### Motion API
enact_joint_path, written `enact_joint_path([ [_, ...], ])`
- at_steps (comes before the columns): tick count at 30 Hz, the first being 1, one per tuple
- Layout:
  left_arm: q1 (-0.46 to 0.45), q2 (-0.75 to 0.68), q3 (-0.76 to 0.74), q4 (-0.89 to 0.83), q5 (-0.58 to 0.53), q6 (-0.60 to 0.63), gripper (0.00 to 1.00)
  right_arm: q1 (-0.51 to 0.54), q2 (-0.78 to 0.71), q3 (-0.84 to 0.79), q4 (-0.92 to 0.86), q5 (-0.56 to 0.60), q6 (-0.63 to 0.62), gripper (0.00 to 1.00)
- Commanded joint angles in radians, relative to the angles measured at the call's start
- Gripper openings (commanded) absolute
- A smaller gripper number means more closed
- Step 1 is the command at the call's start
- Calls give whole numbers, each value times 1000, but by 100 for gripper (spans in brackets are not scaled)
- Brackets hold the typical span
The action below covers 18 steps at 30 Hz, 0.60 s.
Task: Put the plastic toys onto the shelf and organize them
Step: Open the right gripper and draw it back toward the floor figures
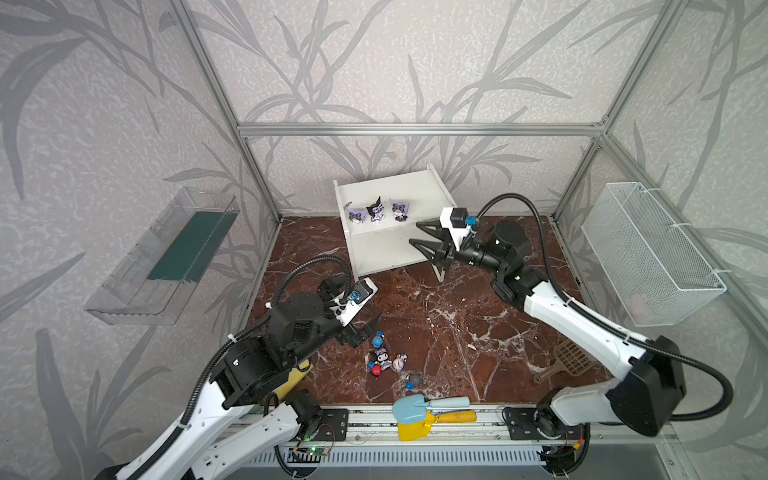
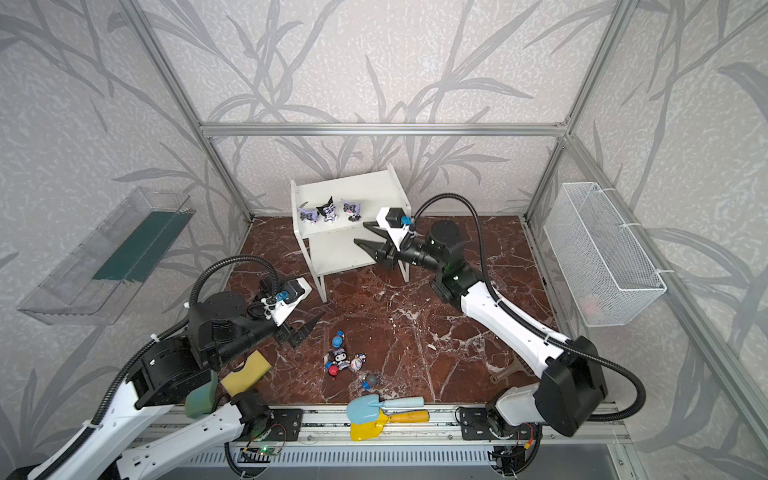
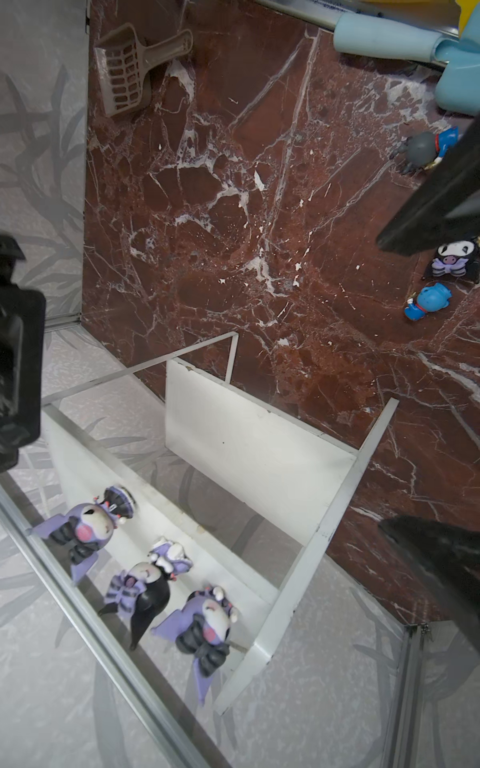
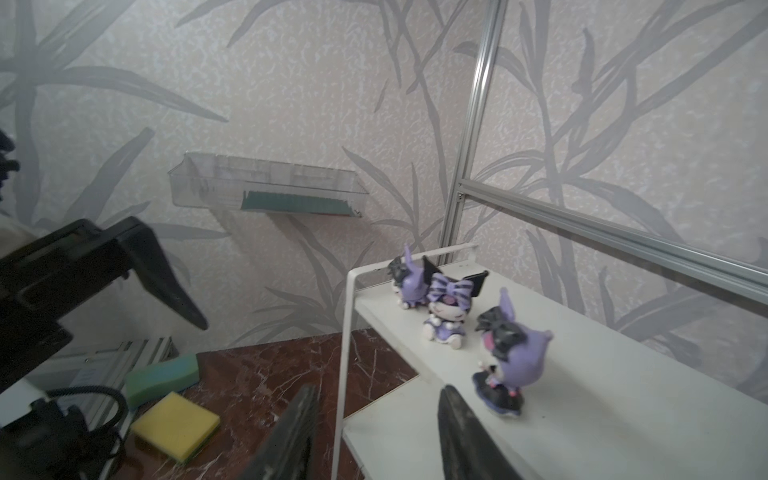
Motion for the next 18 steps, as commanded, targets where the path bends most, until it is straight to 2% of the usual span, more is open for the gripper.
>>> enact_joint_path([
  [1,4,-23,-28,-43,-44,-92,99,92,-106,-115,-148,134,-134,52],
  [5,4,-53,-64,-50,-75,-147,99,217,-168,-265,-208,246,-125,53],
  [10,4,-70,-118,-13,-139,-191,99,330,-142,-427,-158,334,28,53],
  [14,4,-93,-163,42,-172,-217,99,416,-31,-433,-154,358,111,50],
  [18,4,-108,-175,41,-166,-222,99,432,117,-330,-203,301,229,49],
])
